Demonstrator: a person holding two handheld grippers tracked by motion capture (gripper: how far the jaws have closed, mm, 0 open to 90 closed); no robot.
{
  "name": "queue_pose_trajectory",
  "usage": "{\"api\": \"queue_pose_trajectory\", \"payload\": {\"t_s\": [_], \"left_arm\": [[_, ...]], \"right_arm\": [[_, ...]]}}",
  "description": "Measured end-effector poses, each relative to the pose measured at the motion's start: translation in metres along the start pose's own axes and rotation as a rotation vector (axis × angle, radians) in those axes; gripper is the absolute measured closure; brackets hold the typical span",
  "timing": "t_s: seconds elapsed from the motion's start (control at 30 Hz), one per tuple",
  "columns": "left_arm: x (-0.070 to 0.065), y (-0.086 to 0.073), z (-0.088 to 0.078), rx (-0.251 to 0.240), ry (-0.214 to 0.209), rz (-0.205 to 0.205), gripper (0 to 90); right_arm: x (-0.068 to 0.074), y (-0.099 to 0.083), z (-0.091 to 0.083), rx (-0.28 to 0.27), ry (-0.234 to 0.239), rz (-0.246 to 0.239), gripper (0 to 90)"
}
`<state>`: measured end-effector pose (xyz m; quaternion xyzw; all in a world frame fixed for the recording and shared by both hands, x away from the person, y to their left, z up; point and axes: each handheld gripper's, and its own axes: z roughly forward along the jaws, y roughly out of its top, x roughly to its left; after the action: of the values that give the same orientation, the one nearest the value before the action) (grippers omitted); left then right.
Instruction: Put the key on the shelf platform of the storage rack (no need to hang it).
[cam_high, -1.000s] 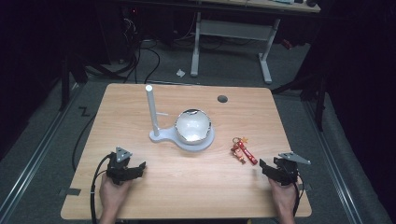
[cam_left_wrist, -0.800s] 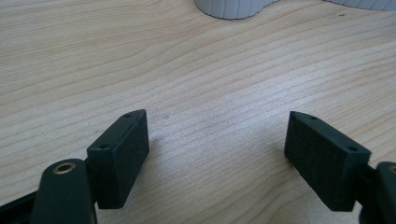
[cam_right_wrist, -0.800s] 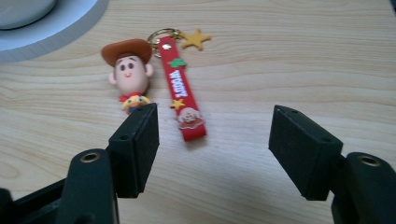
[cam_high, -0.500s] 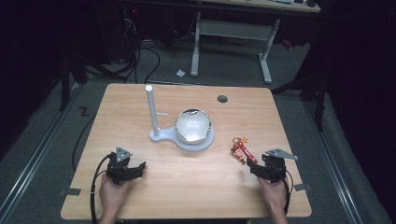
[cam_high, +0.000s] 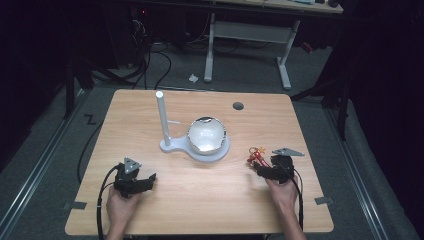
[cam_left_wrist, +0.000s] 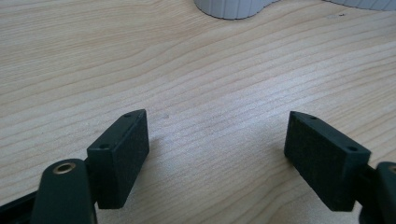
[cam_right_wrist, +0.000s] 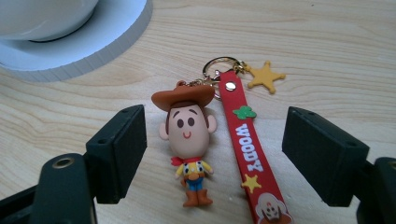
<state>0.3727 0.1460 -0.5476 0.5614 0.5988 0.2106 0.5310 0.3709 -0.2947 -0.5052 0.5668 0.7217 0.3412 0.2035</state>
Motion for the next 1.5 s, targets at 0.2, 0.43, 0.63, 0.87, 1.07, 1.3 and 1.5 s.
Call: {"api": "queue_pose_trajectory", "payload": {"t_s": [0.2, 0.43, 0.63, 0.87, 1.07, 1.3, 1.5], "left_arm": [[0.000, 0.000, 0.000, 0.000, 0.000, 0.001, 22.4], [0.000, 0.000, 0.000, 0.000, 0.000, 0.001, 22.3], [0.000, 0.000, 0.000, 0.000, 0.000, 0.000, 22.3], [0.000, 0.000, 0.000, 0.000, 0.000, 0.000, 22.3], [0.000, 0.000, 0.000, 0.000, 0.000, 0.000, 22.3], [0.000, 0.000, 0.000, -0.001, 0.000, 0.000, 22.3], [0.000, 0.000, 0.000, 0.000, 0.000, 0.001, 22.3]], "right_arm": [[-0.001, 0.003, 0.008, 0.011, -0.001, -0.012, 20.9], [-0.002, 0.005, 0.018, 0.042, 0.000, -0.005, 19.8], [-0.003, 0.003, 0.029, 0.068, 0.010, 0.003, 21.4], [0.000, 0.002, 0.031, 0.056, -0.002, -0.024, 30.1], [0.010, 0.000, 0.031, 0.045, -0.038, -0.118, 45.2], [0.009, -0.003, 0.028, 0.030, -0.034, -0.142, 64.5], [0.009, -0.002, 0.028, 0.035, -0.030, -0.152, 65.5]]}}
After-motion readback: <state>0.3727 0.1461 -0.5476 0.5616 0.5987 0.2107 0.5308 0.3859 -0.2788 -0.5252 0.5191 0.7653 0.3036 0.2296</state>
